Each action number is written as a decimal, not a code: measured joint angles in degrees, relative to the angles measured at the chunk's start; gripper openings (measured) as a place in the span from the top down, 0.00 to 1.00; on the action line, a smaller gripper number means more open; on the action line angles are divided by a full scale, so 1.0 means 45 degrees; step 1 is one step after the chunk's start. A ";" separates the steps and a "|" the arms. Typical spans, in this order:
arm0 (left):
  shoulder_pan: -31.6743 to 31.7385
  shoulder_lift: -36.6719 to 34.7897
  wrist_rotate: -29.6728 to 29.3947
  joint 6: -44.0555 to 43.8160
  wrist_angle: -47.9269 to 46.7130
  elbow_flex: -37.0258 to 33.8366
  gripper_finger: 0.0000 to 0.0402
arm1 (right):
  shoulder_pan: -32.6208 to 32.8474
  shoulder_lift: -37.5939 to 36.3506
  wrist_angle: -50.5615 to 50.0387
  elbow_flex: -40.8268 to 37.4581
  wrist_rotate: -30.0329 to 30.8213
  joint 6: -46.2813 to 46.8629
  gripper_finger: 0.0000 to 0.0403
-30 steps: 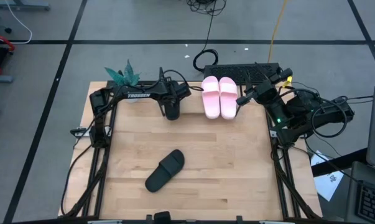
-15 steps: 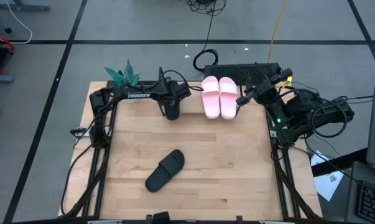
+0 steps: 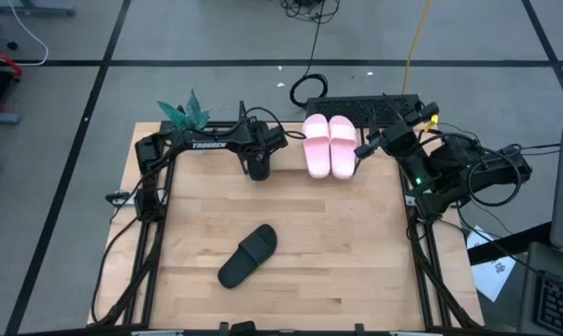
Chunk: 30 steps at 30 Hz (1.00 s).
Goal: Pick and place slides into the shelf
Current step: Put the left black slipper on the shelf
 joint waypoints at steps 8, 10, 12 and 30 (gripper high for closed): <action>-0.0069 -0.0180 -0.0359 0.0026 0.0024 -0.0015 0.38 | 0.0000 0.0005 -0.0491 0.0000 -0.0005 0.0320 0.53; -0.0107 -0.0209 -0.0446 0.0025 0.0029 -0.0015 0.38 | 0.0000 0.0005 -0.0491 0.0000 -0.0005 0.0318 0.53; -0.0124 -0.0204 -0.0446 0.0069 0.0026 -0.0015 0.38 | 0.0000 0.0005 -0.0491 0.0000 0.0000 0.0322 0.53; -0.0806 -0.0209 -0.1400 0.0332 -0.0318 -0.0010 0.38 | 0.0000 0.0000 -0.0491 0.0000 0.0000 0.0322 0.53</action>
